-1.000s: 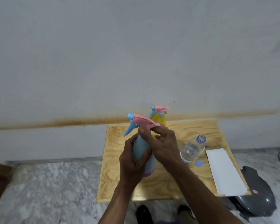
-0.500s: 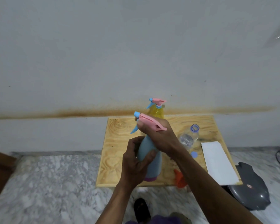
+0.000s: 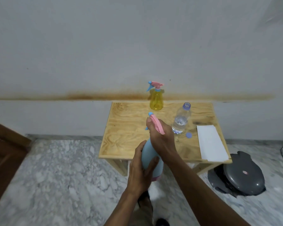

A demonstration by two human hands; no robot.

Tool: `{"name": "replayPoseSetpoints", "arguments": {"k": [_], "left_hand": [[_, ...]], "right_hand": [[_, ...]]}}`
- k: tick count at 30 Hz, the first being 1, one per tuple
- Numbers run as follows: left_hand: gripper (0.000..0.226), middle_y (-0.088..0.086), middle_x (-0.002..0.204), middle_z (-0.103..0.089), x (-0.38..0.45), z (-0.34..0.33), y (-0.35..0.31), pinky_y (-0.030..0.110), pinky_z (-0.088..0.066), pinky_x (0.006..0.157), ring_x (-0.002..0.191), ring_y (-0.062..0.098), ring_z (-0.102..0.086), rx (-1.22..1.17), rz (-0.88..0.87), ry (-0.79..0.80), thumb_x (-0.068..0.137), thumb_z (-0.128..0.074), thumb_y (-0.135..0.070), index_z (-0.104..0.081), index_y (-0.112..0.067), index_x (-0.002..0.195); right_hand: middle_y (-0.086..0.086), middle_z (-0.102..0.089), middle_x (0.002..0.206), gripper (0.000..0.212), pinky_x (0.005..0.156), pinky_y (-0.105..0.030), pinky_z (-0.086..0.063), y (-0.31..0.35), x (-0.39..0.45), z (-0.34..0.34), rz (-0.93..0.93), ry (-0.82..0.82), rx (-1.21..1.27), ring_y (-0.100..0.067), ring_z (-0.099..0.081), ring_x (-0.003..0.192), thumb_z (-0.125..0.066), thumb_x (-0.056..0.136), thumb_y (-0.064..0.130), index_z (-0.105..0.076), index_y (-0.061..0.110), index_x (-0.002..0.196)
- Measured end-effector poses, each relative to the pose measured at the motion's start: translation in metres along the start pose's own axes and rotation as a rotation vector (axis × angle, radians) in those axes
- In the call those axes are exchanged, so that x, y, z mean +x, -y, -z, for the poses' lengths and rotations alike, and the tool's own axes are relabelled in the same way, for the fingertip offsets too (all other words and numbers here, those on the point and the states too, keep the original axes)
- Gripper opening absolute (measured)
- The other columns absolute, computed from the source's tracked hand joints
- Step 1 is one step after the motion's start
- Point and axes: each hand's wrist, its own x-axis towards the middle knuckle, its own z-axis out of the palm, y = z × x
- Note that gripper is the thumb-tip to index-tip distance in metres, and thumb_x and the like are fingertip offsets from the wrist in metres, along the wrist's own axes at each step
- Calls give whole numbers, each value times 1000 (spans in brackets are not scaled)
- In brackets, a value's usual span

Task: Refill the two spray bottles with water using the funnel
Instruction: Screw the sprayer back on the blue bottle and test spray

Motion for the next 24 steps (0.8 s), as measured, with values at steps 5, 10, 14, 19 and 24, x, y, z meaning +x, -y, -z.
{"name": "replayPoseSetpoints", "arguments": {"k": [5, 10, 14, 19, 24], "left_hand": [[60, -16, 126, -65, -53, 0, 26, 26, -56, 85, 112, 3, -65, 8, 118, -5, 84, -61, -62, -51, -35, 137], [60, -18, 119, -68, -81, 3, 37, 28, -58, 81, 106, 0, -67, 38, 168, -6, 83, -57, -68, -54, -36, 134], [62, -12, 117, -69, -83, 8, 42, 31, -59, 79, 103, 1, -68, 23, 201, -13, 81, -56, -73, -54, -35, 130], [66, -10, 111, -69, -73, 23, 44, 23, -56, 67, 92, -1, -68, 66, 221, 12, 77, -50, -77, -50, -34, 127], [65, -7, 109, -68, -67, 40, 53, 29, -60, 66, 88, 1, -69, 93, 235, 48, 75, -50, -79, -49, -34, 122]], "right_hand": [[1, -60, 65, 43, 64, -28, -42, -38, -38, 2, -129, 85, -99, -16, -55, 66, -55, 96, 44, -63, 6, 78], [-7, -69, 73, 50, 73, -39, -48, -67, -56, -6, -208, 112, -135, -26, -63, 75, -53, 95, 51, -64, 8, 73], [-7, -71, 77, 56, 79, -43, -52, -71, -59, -17, -230, 129, -205, -30, -66, 82, -45, 92, 60, -63, 12, 70], [-9, -71, 85, 65, 88, -44, -50, -65, -56, -35, -240, 140, -240, -34, -63, 94, -36, 82, 71, -65, 15, 68], [-16, -70, 102, 64, 94, -43, -47, -64, -55, -53, -260, 124, -299, -39, -59, 107, -38, 89, 65, -69, 9, 90]]}}
